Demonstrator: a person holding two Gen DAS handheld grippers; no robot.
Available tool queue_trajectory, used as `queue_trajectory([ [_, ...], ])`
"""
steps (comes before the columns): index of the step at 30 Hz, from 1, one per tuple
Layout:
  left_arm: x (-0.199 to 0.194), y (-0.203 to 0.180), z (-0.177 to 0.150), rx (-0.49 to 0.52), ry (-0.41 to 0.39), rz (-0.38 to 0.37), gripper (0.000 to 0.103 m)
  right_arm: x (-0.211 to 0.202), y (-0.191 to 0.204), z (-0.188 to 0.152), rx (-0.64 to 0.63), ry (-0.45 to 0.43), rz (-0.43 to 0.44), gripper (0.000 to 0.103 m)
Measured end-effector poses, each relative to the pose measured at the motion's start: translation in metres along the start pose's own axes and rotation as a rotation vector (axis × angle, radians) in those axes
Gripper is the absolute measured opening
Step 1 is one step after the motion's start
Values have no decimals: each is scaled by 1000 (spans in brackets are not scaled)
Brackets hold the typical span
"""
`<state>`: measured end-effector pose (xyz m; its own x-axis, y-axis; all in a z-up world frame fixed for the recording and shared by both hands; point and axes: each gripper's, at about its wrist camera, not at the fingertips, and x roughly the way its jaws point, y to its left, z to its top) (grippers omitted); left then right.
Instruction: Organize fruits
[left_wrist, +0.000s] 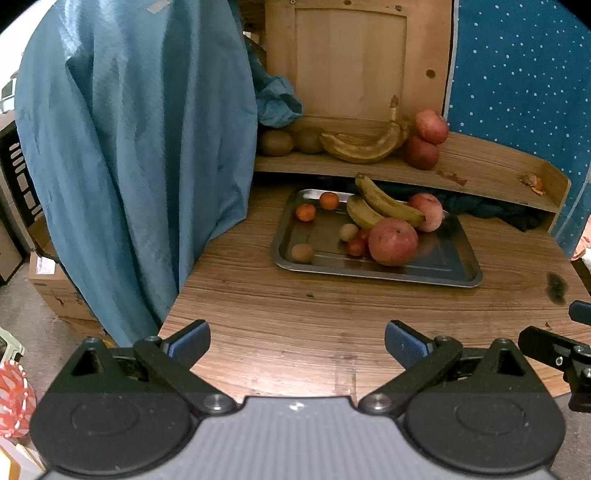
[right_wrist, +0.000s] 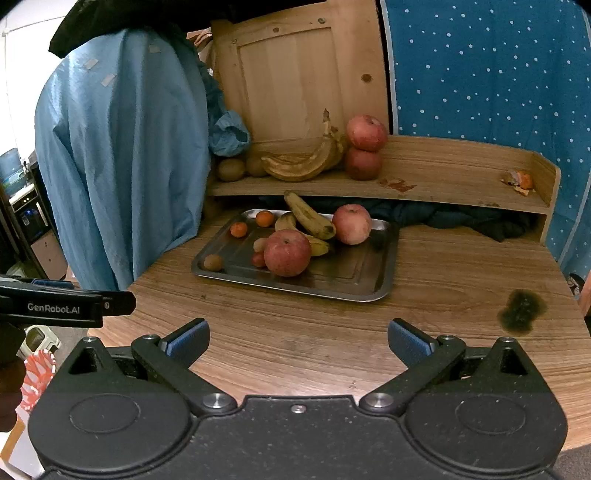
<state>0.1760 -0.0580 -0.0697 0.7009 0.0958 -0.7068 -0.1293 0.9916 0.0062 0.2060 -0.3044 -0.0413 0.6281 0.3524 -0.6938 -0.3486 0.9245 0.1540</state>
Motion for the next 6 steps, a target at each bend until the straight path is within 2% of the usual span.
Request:
queue_trajectory([
  [6, 0, -5, 1, 3, -5, -4, 103, 0, -4, -2, 8, 0, -4, 102],
])
